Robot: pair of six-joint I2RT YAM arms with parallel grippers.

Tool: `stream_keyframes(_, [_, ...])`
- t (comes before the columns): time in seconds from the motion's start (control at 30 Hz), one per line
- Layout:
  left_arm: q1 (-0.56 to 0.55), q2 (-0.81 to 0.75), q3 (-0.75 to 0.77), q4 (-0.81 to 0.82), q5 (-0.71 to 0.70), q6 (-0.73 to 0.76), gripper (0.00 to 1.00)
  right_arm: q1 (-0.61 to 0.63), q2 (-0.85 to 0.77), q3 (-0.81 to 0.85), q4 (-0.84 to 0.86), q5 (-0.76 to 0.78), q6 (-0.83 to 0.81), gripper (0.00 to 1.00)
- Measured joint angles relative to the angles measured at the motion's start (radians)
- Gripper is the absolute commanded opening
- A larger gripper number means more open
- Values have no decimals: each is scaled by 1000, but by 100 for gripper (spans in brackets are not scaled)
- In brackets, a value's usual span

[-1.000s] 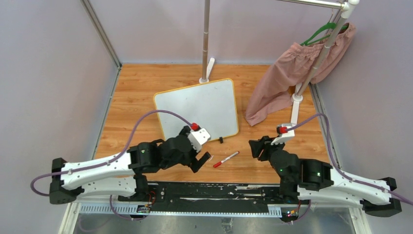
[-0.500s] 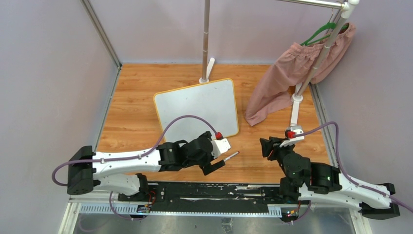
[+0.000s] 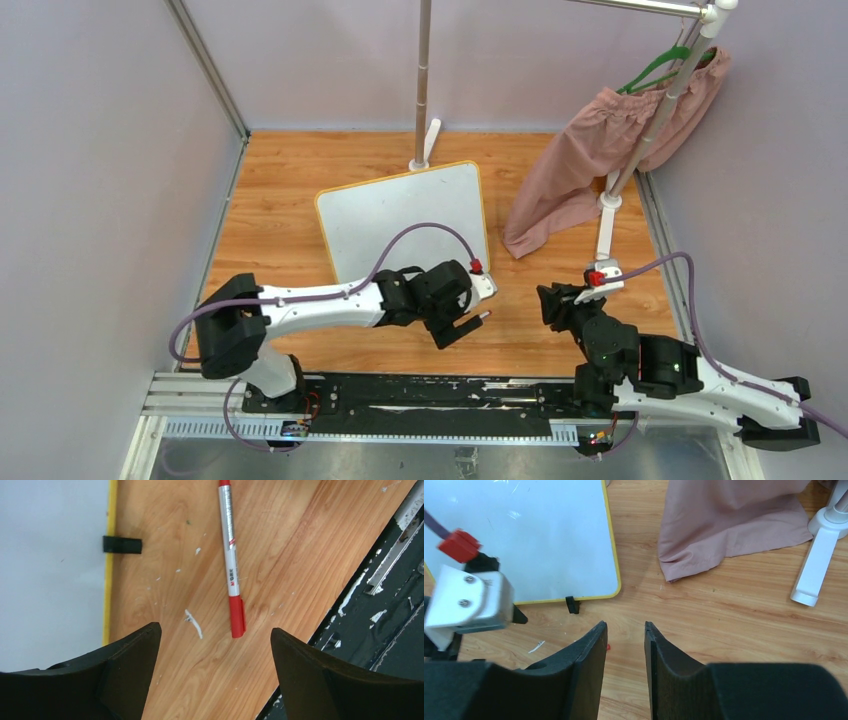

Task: Write a sentence on the whiteboard
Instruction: Open the whiteboard marker at the center of the board.

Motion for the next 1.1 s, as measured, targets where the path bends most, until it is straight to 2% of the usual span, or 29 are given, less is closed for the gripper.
stream_keyframes(0.2, [5,143,91,-28,65,1,82,0,-10,0,-15,-18,0,38])
stream_keyframes(0.53, [5,285,124,-34,89,9,74,0,-19,3,-36,-19,0,37])
stream_keyframes(0.73, [5,327,155,-49,94,9,66,0,-29,3,-45,-18,1,37])
stream_keyframes(0.83, [5,343,174,-53,93,12,57,0,-30,3,-50,-18,1,36])
stream_keyframes(0.97, [6,370,208,-60,87,24,35,0,-30,3,-53,-18,6,36])
stream_keyframes(1.1, [9,377,213,-53,92,27,18,0,-30,4,-68,-18,18,36])
